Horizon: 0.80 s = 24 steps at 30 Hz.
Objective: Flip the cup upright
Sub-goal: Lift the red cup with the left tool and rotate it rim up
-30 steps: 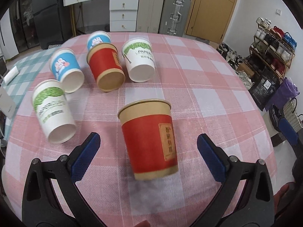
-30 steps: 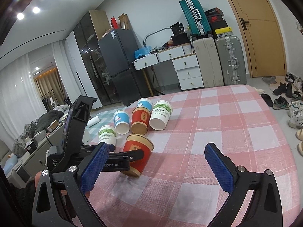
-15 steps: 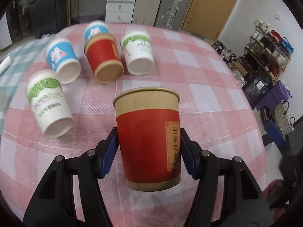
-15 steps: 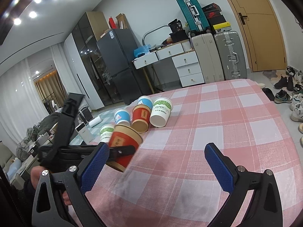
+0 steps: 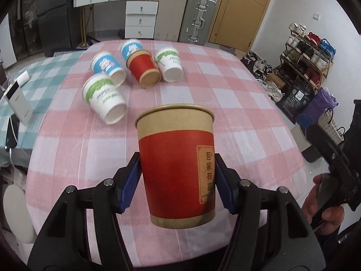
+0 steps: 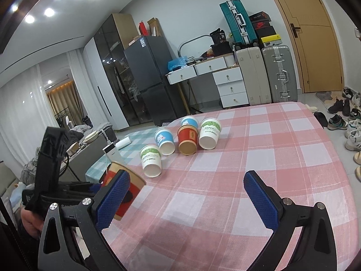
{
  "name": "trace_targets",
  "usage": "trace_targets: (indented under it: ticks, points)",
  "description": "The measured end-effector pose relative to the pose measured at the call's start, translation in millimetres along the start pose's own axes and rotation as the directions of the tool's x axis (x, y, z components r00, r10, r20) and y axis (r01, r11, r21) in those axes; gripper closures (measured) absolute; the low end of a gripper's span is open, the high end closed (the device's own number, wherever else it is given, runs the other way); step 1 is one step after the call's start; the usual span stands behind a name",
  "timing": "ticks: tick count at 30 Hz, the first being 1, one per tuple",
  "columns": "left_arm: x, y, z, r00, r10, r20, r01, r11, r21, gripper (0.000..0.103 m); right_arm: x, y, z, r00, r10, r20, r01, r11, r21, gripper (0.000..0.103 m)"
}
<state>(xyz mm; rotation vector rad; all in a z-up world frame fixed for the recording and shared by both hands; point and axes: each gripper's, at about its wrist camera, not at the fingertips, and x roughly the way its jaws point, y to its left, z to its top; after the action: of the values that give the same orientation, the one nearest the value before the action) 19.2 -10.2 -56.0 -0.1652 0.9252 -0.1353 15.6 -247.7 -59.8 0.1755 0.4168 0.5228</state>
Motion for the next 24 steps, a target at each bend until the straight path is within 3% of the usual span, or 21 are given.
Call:
trace_targets:
  ticks: [11, 24]
  points:
    - [30.8, 7.6, -50.1, 0.997, 0.029, -0.067, -0.030, 1.000, -0.005, 0.044, -14.0, 22.2, -17.7, 1.000, -0.007, -0.016, 0.006, 1.000, -0.013, 0.000]
    - [56.4, 18.0, -48.9, 0.994, -0.001, -0.109, -0.001, 1.000, -0.012, 0.041, -15.3, 28.6, -16.4, 1.000, -0.020, -0.004, 0.020, 1.000, -0.014, 0.000]
